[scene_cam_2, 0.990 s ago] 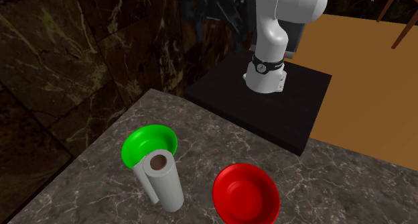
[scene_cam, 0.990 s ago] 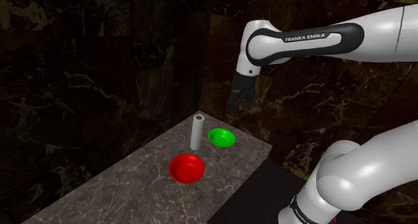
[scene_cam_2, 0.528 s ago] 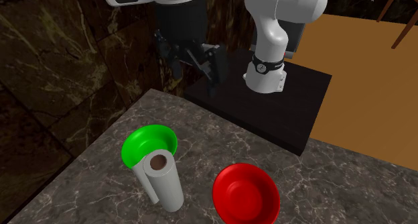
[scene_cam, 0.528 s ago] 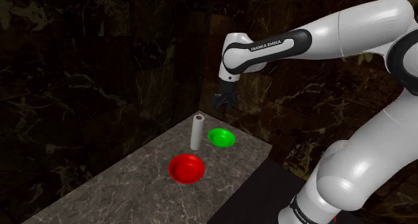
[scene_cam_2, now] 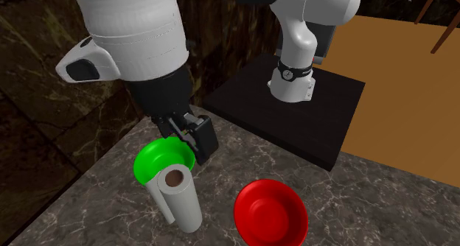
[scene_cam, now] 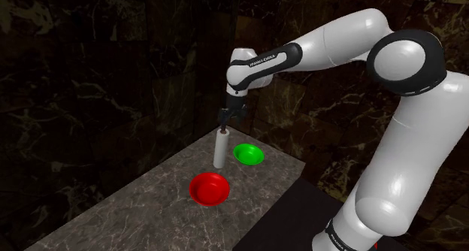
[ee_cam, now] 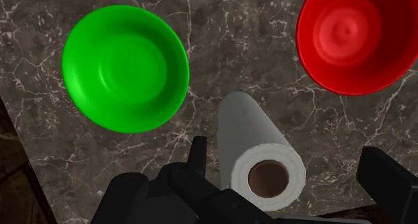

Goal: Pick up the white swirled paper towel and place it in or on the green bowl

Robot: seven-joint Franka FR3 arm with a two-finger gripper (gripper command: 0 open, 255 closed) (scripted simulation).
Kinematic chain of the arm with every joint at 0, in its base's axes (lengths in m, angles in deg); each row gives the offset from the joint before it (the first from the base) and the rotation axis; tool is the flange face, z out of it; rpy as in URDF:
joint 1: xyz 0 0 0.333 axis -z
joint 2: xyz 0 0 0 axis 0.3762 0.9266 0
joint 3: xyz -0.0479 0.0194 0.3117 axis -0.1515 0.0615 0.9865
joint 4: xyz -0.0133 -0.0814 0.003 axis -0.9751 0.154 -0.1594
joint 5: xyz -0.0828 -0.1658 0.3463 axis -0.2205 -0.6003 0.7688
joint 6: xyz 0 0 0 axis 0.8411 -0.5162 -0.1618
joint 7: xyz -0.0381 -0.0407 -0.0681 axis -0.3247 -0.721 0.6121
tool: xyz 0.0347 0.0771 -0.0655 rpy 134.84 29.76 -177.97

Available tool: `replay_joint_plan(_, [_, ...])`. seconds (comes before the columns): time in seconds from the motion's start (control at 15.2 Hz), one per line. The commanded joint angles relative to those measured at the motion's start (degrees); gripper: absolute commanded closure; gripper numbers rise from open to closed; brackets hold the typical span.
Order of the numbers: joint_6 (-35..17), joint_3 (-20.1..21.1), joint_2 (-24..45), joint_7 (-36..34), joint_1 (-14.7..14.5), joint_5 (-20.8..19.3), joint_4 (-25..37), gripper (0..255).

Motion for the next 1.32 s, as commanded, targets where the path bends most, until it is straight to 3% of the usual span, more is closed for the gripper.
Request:
replay_joint_plan(0.0, [-1.0, 0.0, 3.7, 0.1, 0.1, 0.3, 3.1, 0])
replay_joint_plan(0.26, [-2.1, 0.0, 11.4, -0.1, 0.2, 0.7, 10.2, 0])
replay_joint_plan(0.79, [-7.1, 0.3, 14.3, 0.2, 0.1, 1.1, 8.0, 0])
replay_joint_plan(1.25, [-7.1, 0.3, 14.3, 0.2, 0.1, 1.1, 8.1, 0])
